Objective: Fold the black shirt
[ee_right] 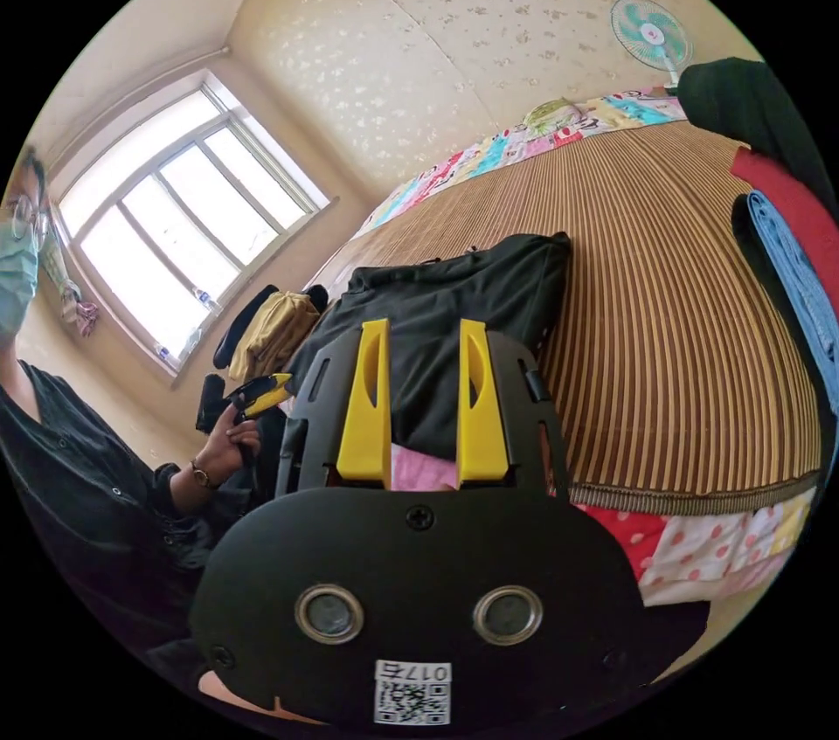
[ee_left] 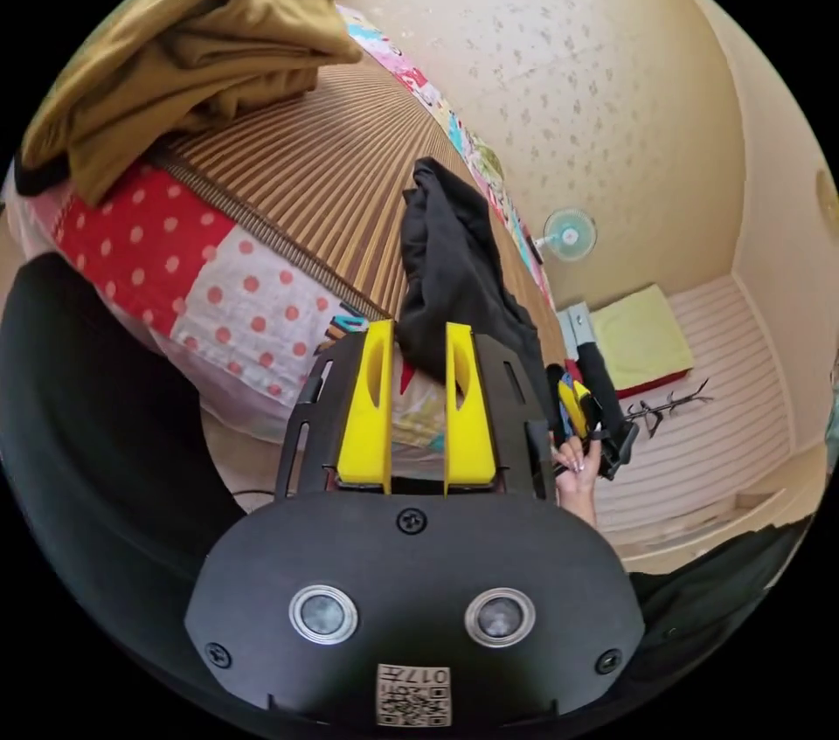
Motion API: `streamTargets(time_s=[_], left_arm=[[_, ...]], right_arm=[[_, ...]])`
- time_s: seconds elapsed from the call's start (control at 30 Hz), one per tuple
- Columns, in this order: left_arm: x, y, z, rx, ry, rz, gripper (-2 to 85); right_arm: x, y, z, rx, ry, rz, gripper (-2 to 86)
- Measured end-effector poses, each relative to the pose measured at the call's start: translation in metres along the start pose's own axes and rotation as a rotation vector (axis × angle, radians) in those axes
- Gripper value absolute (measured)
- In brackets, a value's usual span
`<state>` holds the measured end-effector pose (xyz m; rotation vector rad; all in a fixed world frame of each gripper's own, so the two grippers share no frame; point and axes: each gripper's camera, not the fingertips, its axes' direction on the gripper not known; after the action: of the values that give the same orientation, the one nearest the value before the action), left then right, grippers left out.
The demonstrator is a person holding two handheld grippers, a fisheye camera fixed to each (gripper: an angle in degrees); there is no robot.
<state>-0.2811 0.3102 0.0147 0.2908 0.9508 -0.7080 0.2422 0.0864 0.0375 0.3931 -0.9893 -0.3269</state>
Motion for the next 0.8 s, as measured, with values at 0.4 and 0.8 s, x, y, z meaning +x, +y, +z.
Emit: streamTargets(time_s=[0.4,0.8], left_arm=[[-0.042,0.004,-0.063,-0.015,0.067,-0.074,2.9],[-0.064,0.029,-0.077,0.063,0.223,-0.214,7.9]], right_arm=[[-0.006,0.032,0.049,-0.182,0.385,-0.090,0.9],[-0.010,0.043,0.061,-0.126,0.331,-0.017,0.5]])
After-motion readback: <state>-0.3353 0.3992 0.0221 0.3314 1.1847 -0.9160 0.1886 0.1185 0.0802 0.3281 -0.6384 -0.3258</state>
